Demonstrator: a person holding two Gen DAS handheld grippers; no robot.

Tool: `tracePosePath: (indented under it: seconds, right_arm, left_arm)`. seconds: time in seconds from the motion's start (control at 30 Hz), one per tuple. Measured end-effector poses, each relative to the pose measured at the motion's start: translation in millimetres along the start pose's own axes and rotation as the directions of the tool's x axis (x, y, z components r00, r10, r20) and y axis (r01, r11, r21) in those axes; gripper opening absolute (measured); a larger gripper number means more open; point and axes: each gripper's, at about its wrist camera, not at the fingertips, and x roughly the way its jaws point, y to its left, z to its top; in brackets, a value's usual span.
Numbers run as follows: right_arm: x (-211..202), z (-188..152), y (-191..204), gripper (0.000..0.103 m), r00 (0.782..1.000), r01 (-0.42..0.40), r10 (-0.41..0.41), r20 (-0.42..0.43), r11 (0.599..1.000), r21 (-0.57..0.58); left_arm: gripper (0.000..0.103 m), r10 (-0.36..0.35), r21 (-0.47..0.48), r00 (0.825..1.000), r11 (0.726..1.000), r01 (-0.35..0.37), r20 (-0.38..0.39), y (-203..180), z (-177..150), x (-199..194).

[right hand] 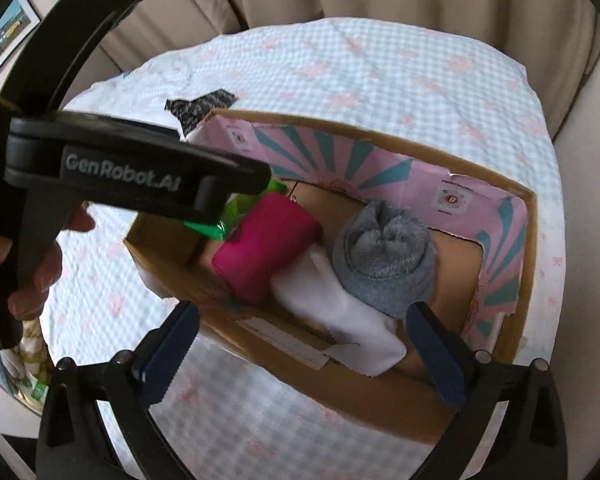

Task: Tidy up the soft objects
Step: 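Open both tools to release the packet and cloth into the box, then reach the left tool to the brown plush while the right tool reaches the orange pompom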

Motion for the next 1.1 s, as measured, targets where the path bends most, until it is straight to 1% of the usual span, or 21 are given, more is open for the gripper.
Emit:
tracePosePath:
  seconds: [0.13, 0.27, 0.47, 0.6, 0.7, 0.83, 0.93, 1.0, 1.1]
  right_arm:
    - [-11.9, 0.0, 5.5, 0.103, 1.000, 0.018, -0.018, 0.025, 1.000, 0.002]
    - [-31.5, -0.1, 13.6, 0.103, 0.996, 0.064, -0.064, 0.059, 0.998, 0.002]
    - [-72.6, 3.2, 23.9, 0.103, 0.989, 0.091, -0.096, 0.113, 0.995, 0.052]
    - [-113.2, 4.0, 41.8, 0.103, 0.976, 0.136, -0.148, 0.161, 0.987, 0.083]
    - [-140.7, 4.1, 56.0, 0.103, 0.964, 0.153, -0.171, 0.203, 0.983, 0.104]
    - [-175.9, 2.0, 79.1, 0.103, 0.947, 0.151, -0.186, 0.261, 0.977, 0.149]
    - [-200.3, -0.3, 103.4, 0.103, 0.924, 0.173, -0.222, 0.313, 0.969, 0.177]
    - [-214.5, -1.8, 120.8, 0.103, 0.904, 0.195, -0.251, 0.346, 0.962, 0.189]
    - [-231.5, -4.5, 145.4, 0.103, 0.883, 0.190, -0.258, 0.391, 0.960, 0.204]
  left_arm:
    - [0.103, -0.007, -0.006, 1.000, 1.000, 0.007, 0.021, 0.9, -5.5, -13.0]
    - [0.103, -0.006, -0.006, 0.998, 1.000, 0.006, 0.055, 2.9, -11.8, -34.2]
    - [0.103, -0.001, -0.014, 0.991, 1.000, 0.003, 0.131, 12.8, -27.7, -87.4]
    - [0.103, 0.002, -0.031, 0.981, 1.000, 0.004, 0.193, 23.9, -45.9, -131.5]
    - [0.103, 0.014, -0.038, 0.970, 0.999, -0.005, 0.244, 32.4, -63.7, -167.6]
    - [0.103, 0.032, -0.062, 0.951, 0.998, -0.013, 0.307, 47.2, -91.6, -215.4]
    - [0.103, 0.059, -0.096, 0.933, 0.995, -0.027, 0.355, 61.1, -116.1, -248.6]
    - [0.103, 0.083, -0.130, 0.920, 0.991, -0.035, 0.383, 72.5, -133.8, -268.9]
    - [0.103, 0.101, -0.166, 0.901, 0.986, -0.033, 0.421, 89.8, -157.8, -292.9]
